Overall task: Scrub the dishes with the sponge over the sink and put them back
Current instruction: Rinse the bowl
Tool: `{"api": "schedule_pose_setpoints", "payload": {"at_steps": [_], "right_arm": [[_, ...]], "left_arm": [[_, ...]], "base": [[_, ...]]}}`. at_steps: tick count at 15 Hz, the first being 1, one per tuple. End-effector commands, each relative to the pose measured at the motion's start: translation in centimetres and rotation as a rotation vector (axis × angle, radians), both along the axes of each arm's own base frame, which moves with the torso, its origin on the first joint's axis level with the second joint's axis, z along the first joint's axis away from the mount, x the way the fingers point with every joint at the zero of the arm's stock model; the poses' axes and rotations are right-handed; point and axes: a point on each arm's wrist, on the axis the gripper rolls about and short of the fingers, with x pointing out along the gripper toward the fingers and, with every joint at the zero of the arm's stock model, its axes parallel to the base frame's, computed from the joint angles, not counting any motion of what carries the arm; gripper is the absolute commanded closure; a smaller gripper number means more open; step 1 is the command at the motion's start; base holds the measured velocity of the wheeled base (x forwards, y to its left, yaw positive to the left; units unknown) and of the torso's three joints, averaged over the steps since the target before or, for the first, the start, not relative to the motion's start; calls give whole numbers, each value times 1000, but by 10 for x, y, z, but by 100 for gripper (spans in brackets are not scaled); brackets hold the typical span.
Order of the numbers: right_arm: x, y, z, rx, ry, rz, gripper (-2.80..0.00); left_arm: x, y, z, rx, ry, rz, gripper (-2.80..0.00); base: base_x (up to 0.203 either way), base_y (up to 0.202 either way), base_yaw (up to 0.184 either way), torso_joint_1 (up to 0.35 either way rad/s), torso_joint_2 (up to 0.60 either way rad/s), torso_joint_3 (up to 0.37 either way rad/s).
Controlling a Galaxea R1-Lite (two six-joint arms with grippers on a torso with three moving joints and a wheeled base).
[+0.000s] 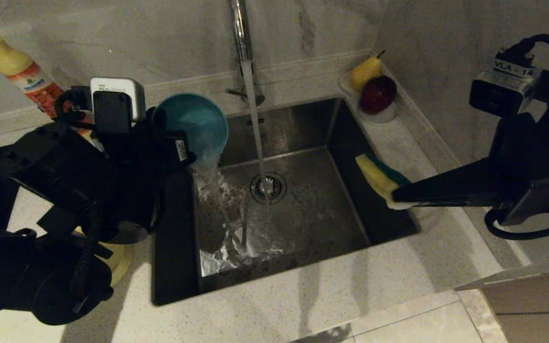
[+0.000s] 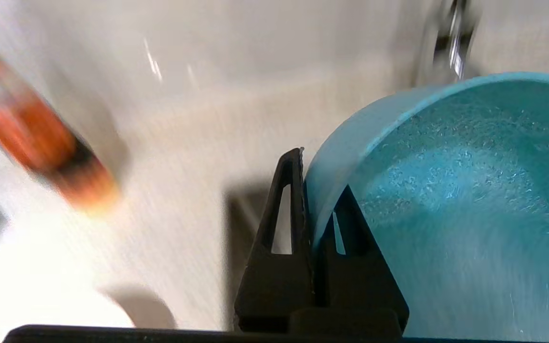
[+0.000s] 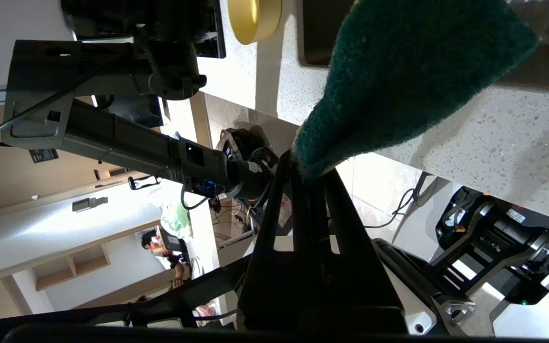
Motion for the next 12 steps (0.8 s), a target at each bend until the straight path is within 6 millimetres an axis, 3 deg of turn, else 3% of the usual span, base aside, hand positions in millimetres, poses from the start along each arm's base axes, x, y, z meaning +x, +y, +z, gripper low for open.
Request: {"api": "schedule_pose_setpoints", "payload": {"at_steps": [1,4,12], "right_arm": [[1,1,-2,-2,9,1,0],[2,1,-3,-5,12,-1,0],[9,4,-4,-7,9,-2,0]], "left_arm": [[-5,3,10,47,-47,11,0],[-8,3,19,106,-86,-9,0],[-30,14,83,28,-324,-39,0]], "base": [[0,0,0,0,0,0],[0,0,0,0,0,0],[0,0,0,0,0,0]]}}
